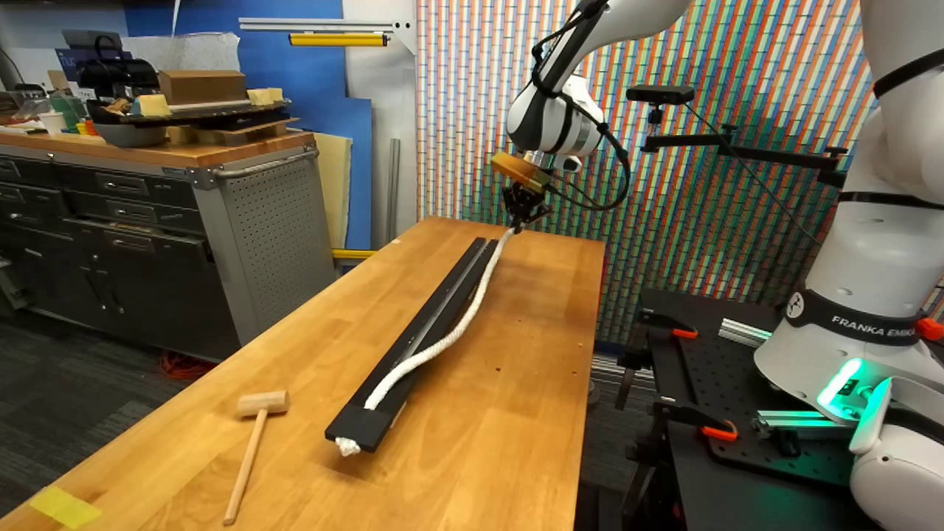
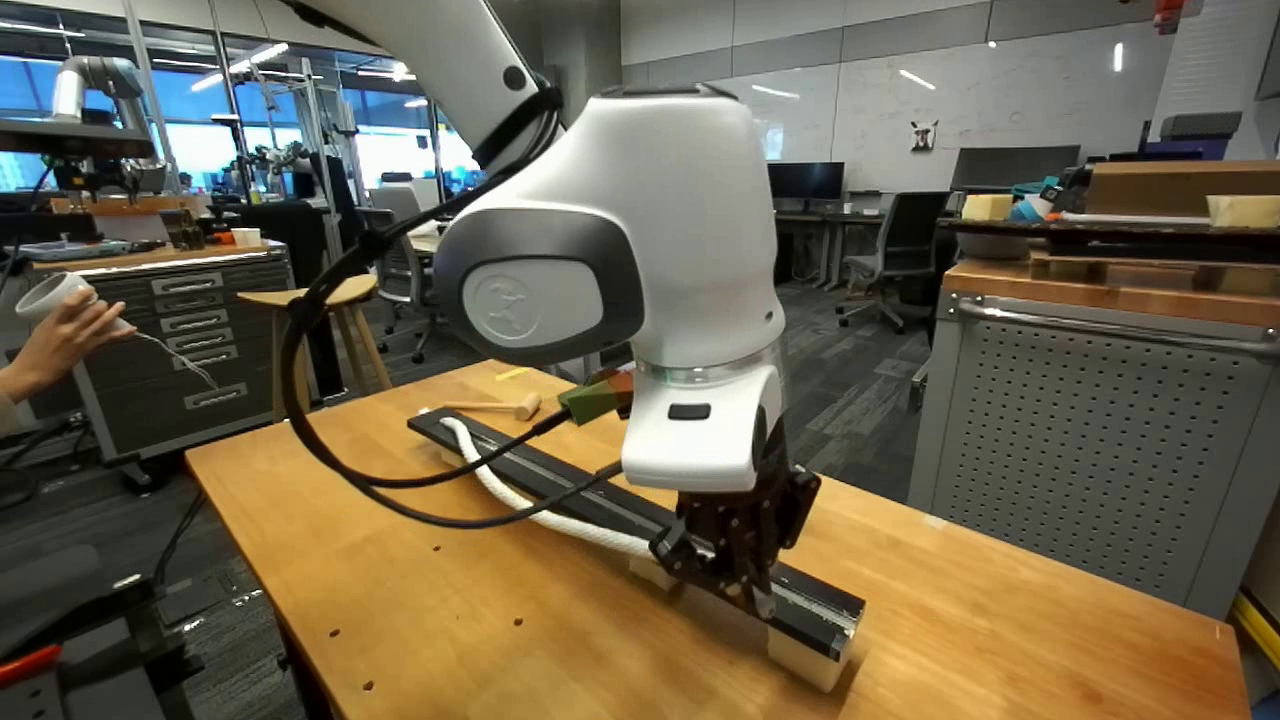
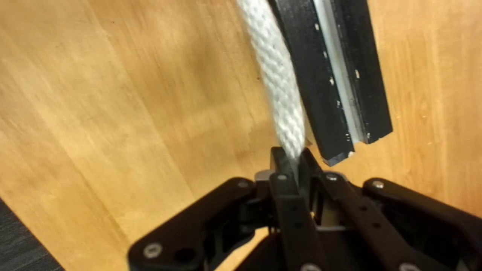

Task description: Align the rope along the middle of the black object

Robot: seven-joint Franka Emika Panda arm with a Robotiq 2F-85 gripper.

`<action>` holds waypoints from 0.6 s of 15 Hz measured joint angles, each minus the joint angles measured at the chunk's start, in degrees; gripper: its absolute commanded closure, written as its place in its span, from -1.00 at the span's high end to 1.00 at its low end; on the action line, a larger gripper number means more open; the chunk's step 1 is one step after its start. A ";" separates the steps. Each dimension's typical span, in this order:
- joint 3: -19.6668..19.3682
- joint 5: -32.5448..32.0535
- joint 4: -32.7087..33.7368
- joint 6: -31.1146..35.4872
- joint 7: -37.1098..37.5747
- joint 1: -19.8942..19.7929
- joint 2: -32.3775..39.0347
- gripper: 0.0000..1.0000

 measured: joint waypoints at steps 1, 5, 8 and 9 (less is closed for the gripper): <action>0.00 -0.01 0.78 0.07 0.55 0.00 0.04 -0.94; 0.02 -0.24 3.41 0.17 2.27 0.01 1.00 -0.94; 0.15 -0.85 4.96 0.21 3.45 0.12 3.15 -0.94; 0.16 -1.03 5.51 0.25 3.91 0.16 4.12 -0.94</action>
